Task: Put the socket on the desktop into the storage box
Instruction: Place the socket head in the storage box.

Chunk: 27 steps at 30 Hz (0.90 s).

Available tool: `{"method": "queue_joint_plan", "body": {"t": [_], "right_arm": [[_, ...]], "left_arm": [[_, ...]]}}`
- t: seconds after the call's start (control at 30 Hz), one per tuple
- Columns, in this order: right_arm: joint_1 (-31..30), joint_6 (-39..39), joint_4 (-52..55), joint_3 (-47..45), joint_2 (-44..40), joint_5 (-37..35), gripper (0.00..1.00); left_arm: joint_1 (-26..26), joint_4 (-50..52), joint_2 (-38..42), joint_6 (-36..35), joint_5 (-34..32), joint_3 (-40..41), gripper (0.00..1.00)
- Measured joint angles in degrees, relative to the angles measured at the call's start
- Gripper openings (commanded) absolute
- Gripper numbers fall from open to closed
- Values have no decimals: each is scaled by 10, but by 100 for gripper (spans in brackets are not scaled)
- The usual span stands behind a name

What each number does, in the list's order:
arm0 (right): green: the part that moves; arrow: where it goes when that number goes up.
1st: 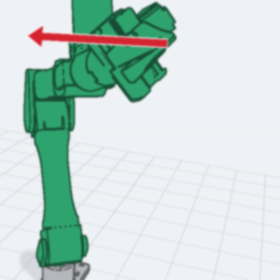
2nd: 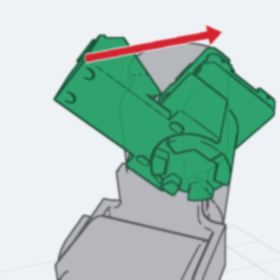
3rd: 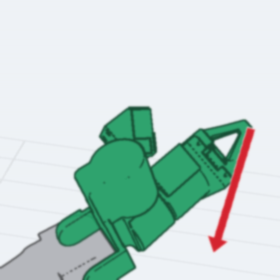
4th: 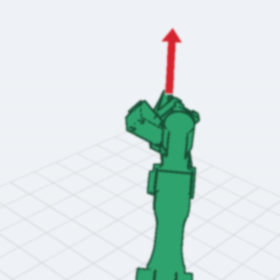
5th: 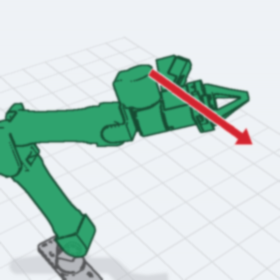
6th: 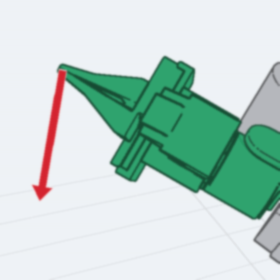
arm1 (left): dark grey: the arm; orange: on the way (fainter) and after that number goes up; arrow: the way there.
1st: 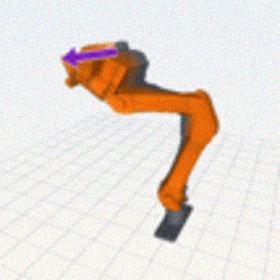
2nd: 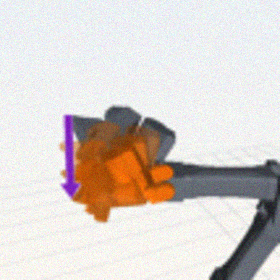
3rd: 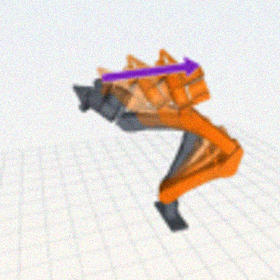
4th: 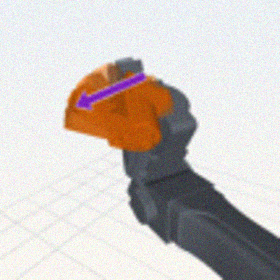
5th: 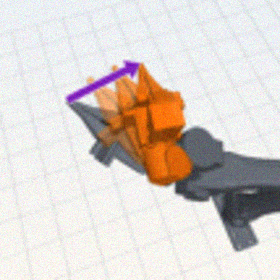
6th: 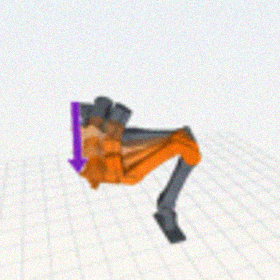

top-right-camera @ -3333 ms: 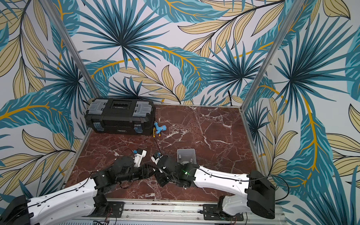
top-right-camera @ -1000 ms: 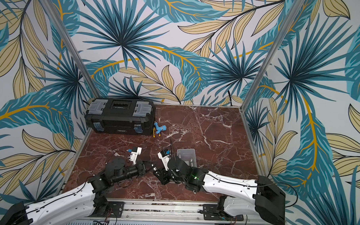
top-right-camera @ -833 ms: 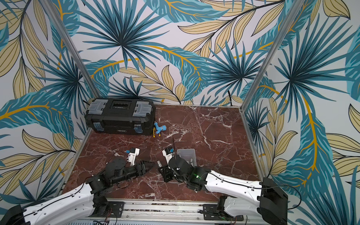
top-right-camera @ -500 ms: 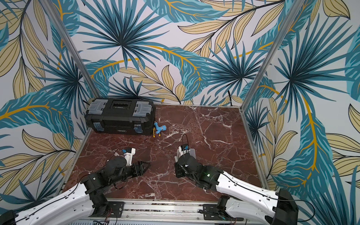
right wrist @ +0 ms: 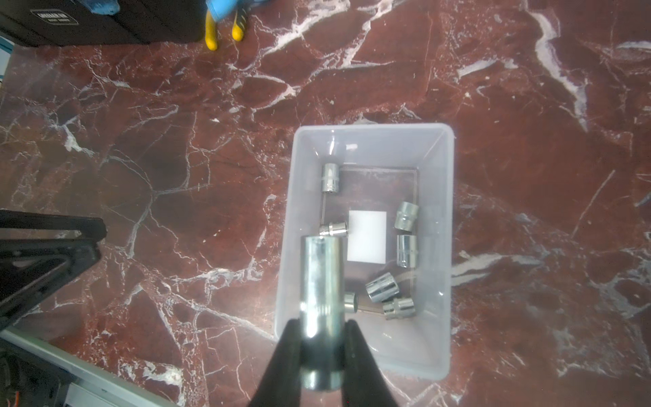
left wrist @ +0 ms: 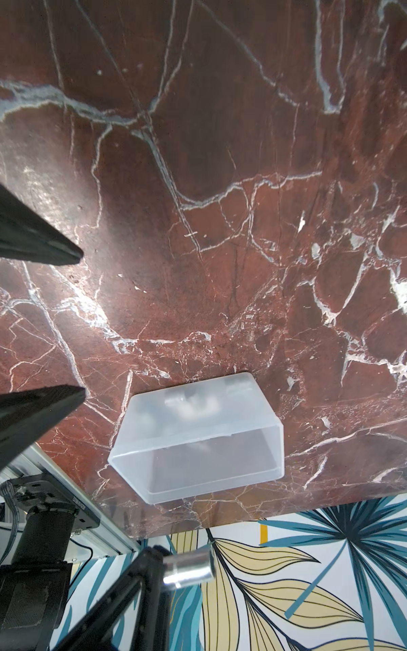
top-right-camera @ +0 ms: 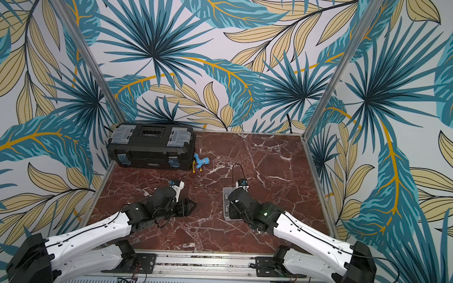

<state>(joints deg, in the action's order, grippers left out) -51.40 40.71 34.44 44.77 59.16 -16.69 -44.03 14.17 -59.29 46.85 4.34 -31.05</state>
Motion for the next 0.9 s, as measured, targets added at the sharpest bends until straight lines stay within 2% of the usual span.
{"method": "queue_joint_plan", "body": {"t": [0.4,0.67,0.9], "right_arm": [[0,-12,25,3,-11,1,0],[0,-25,41,38,50,-2,0],[0,-25,54,56,57,-15,0]], "left_arm": [[0,22,31,5,2,-3,58],[0,-13,20,11,10,8,58],[0,-33,-4,2,29,8,58]]}}
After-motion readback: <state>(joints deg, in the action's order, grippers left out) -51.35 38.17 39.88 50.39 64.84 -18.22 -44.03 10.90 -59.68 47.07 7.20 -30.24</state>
